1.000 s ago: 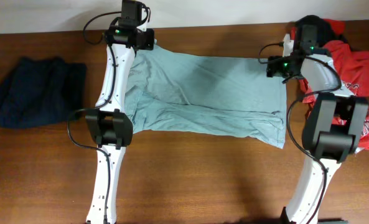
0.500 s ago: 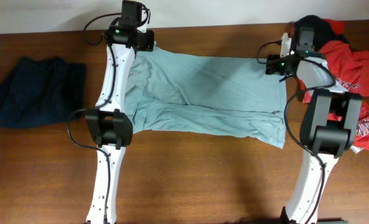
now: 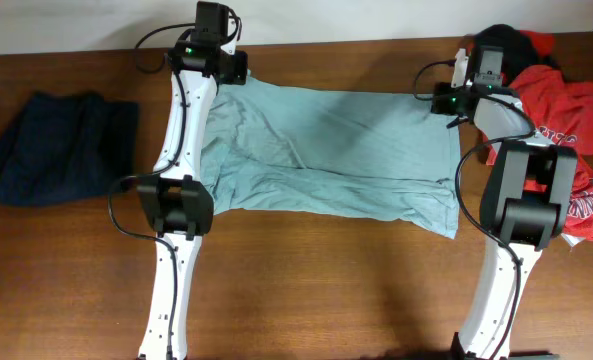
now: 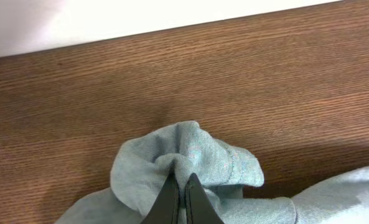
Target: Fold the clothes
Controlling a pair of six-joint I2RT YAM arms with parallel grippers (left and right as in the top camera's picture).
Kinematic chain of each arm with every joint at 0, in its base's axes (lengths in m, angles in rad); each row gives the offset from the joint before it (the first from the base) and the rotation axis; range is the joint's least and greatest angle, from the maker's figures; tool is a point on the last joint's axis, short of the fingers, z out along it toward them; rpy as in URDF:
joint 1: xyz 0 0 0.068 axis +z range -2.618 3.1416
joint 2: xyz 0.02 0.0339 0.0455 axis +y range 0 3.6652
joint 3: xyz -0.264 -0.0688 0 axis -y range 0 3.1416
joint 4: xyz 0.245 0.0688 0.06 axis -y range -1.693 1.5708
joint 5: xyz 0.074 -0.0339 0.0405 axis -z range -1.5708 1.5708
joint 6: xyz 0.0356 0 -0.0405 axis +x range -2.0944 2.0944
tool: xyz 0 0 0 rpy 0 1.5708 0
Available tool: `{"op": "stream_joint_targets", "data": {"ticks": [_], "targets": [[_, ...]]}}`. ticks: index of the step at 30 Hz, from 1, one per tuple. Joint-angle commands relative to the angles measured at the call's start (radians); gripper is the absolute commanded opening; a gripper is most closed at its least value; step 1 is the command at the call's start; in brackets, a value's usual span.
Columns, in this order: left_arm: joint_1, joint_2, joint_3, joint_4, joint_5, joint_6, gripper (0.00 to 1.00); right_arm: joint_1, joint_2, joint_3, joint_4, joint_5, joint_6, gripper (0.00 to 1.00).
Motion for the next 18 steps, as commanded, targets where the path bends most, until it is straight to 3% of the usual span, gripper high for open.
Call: {"op": "stream_joint_targets", "data": {"ticks": [1,10,18], "targets": [[-0.002,0.003,0.021,-0.002,-0.019,-0.009,0.00,0.000,0.046,0.008,-0.008,0.009,0.018,0.46],[0.021,0.003,0.021,-0.010,-0.019,-0.009,0.01,-0.005,0.044,0.082,-0.076,0.016,0.018,0.04],[0.031,0.003,0.046,-0.033,-0.019,-0.009,0.01,-0.005,0.044,0.359,-0.378,0.017,0.017,0.04]]}}
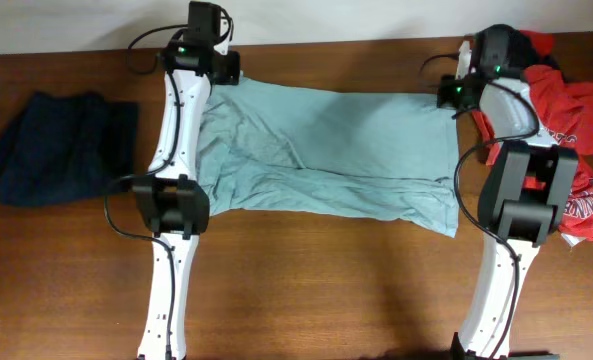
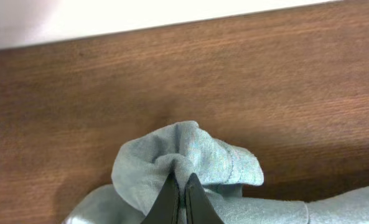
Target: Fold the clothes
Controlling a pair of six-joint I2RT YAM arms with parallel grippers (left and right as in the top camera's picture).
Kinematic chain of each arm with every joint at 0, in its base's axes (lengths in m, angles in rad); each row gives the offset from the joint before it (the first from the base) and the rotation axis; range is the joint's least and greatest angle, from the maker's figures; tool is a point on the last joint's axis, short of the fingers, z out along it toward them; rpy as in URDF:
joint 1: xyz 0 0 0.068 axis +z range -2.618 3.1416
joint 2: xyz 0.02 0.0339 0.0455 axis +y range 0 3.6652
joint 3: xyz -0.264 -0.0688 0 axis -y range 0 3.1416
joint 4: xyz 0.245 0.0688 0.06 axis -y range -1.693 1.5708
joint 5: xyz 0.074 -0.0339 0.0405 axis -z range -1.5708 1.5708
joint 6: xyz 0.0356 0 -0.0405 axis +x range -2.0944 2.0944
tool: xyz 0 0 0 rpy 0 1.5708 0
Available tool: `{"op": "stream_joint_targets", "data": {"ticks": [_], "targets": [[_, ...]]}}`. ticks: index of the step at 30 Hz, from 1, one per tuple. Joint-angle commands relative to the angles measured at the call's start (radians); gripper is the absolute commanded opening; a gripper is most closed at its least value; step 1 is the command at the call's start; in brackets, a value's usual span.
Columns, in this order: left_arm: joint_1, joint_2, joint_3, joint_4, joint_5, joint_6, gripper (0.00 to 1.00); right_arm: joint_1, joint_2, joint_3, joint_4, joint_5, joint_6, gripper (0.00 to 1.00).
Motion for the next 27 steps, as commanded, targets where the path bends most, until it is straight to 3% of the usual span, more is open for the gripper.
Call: {"op": "stream_joint_targets", "data": {"ticks": [1,12,19,27], "targets": [[0.008,0.003,0.055,-0.024,-0.011,-0.009,0.01,-0.001,0.004,0.159,-0.108,0.009,0.004,0.04],[0.008,-0.052,0.129,-0.167,-0.011,-0.006,0.00,-0.001,0.004,0.538,-0.644,0.005,0.005,0.04],[0.009,-0.114,0.129,-0.300,-0.011,-0.006,0.00,-0.008,0.004,0.590,-0.878,-0.045,0.030,0.04],[0.009,-0.145,0.129,-0.468,-0.011,-0.006,0.01,-0.023,0.000,0.589,-1.019,-0.063,0.003,0.04]]}}
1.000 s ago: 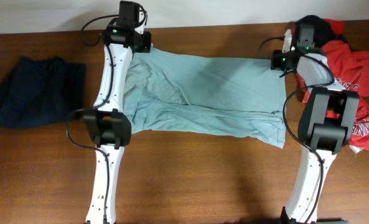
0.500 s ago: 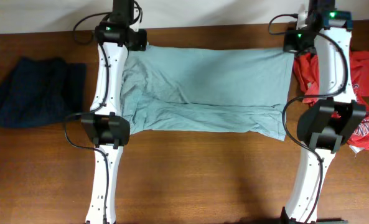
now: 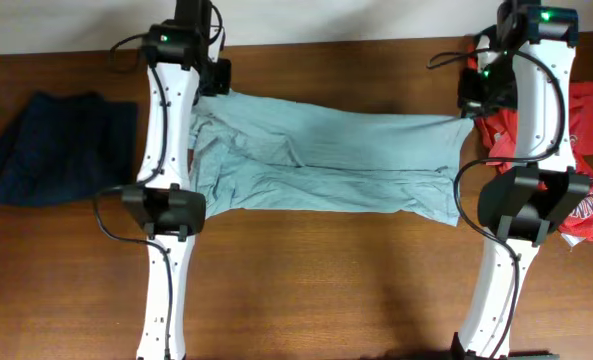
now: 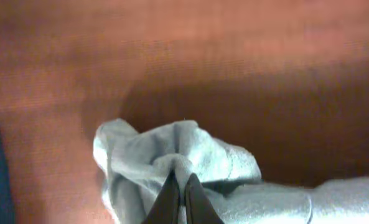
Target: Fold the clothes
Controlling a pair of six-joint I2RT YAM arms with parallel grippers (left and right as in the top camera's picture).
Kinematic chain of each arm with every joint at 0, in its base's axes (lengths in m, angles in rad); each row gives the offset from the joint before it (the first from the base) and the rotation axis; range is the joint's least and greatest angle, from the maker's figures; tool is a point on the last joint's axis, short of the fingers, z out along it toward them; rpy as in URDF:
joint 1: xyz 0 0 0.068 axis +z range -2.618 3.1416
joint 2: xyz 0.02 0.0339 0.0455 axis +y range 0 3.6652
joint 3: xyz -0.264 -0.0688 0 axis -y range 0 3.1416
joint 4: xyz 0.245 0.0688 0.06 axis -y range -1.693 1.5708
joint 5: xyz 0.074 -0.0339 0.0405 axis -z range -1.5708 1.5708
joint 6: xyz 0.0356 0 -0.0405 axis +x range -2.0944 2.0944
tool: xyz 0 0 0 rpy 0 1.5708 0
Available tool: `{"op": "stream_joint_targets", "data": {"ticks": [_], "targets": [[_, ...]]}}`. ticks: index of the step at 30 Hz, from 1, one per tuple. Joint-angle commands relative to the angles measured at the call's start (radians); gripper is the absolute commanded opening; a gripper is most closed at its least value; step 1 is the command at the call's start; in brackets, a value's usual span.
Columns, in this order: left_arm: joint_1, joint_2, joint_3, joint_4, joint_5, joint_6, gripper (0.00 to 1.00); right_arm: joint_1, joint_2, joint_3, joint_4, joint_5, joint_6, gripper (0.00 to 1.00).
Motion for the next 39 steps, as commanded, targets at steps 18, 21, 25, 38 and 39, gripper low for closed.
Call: {"op": "stream_joint_targets", "data": {"ticks": [18,21,25,38,39], "targets": [[0.002,-0.054,0.010,-0.146,0.035,-0.006,0.01,-0.060,-0.052,-0.103,-0.006,-0.133,-0.074,0.04],[0.001,-0.072,0.010,-0.146,0.034,-0.014,0.01,-0.060,-0.085,-0.103,-0.006,-0.127,-0.074,0.04],[-0.003,-0.109,0.010,-0.146,0.034,-0.026,0.01,-0.059,-0.145,-0.103,-0.006,-0.108,-0.072,0.04],[-0.033,-0.164,-0.001,-0.146,-0.014,-0.068,0.01,-0.013,-0.267,-0.179,0.014,0.015,-0.033,0.04],[-0.037,-0.167,-0.001,-0.146,-0.027,-0.081,0.01,-0.013,-0.272,-0.179,0.024,0.016,-0.019,0.04]]}}
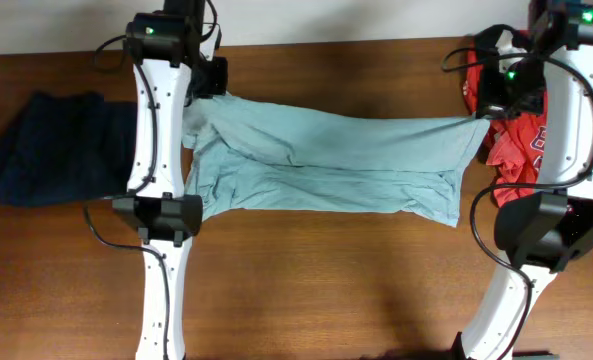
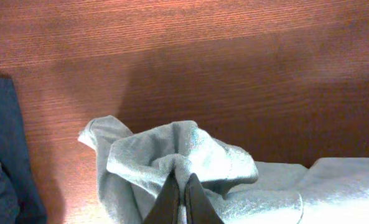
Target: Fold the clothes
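Observation:
A light blue-green shirt (image 1: pixel 326 165) stretches across the middle of the table. Its near edge rests on the wood, while its far edge hangs taut between my two grippers. The left gripper (image 1: pixel 208 90) holds the far left corner. In the left wrist view that gripper (image 2: pixel 179 182) is shut on a bunched fold of the shirt (image 2: pixel 190 146), well above the table. At the far right corner the cloth runs up into my right gripper (image 1: pixel 488 108), which appears shut on it; its jaws are too small to see.
A dark navy garment (image 1: pixel 56 145) lies in a heap at the left, and its edge (image 2: pixel 0 162) shows in the left wrist view. A red garment (image 1: pixel 511 145) sits behind the right arm. The brown table (image 1: pixel 326 290) ends at a white wall at the far side.
Both grippers stand higher and slightly nearer, carrying the shirt's far edge with them. The left wrist view now looks down from farther up and takes in the navy garment.
At first the shirt lay flat with both grippers down at its far corners, the left shut on its corner. Shortly after, little had changed. Then both corners were off the table with the far edge pulled taut, and now they hang higher and nearer.

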Controlling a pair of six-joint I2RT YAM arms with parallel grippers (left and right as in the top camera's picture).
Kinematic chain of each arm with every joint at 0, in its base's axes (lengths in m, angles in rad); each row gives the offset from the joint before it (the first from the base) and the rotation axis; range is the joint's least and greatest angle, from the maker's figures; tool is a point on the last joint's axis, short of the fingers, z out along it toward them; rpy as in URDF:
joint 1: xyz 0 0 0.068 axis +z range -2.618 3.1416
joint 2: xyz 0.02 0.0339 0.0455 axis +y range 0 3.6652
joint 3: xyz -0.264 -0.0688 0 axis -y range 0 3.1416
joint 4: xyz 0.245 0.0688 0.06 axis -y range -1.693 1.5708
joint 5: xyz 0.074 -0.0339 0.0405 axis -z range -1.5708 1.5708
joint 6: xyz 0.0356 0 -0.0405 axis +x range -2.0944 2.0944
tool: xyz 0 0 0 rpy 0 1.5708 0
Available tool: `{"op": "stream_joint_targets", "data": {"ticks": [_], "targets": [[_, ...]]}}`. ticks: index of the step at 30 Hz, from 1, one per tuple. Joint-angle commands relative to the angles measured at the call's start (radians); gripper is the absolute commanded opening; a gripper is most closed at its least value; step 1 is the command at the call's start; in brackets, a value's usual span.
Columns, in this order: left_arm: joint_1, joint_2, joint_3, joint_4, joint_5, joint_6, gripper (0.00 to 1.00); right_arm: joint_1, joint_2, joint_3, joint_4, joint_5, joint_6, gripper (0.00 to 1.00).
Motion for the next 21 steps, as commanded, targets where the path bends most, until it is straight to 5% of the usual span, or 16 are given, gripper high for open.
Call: {"op": "stream_joint_targets", "data": {"ticks": [1,7,21], "targets": [[-0.022,-0.051,-0.002,-0.002,-0.064,-0.065,0.01,0.013,-0.039,-0.011,0.026,0.054,0.032,0.04],[-0.025,-0.068,-0.002,-0.002,-0.106,-0.209,0.01,0.039,-0.090,-0.011,0.042,0.134,0.091,0.04],[-0.045,-0.130,-0.002,-0.002,-0.108,-0.192,0.01,0.049,-0.172,-0.016,-0.012,0.137,0.093,0.04]]}}
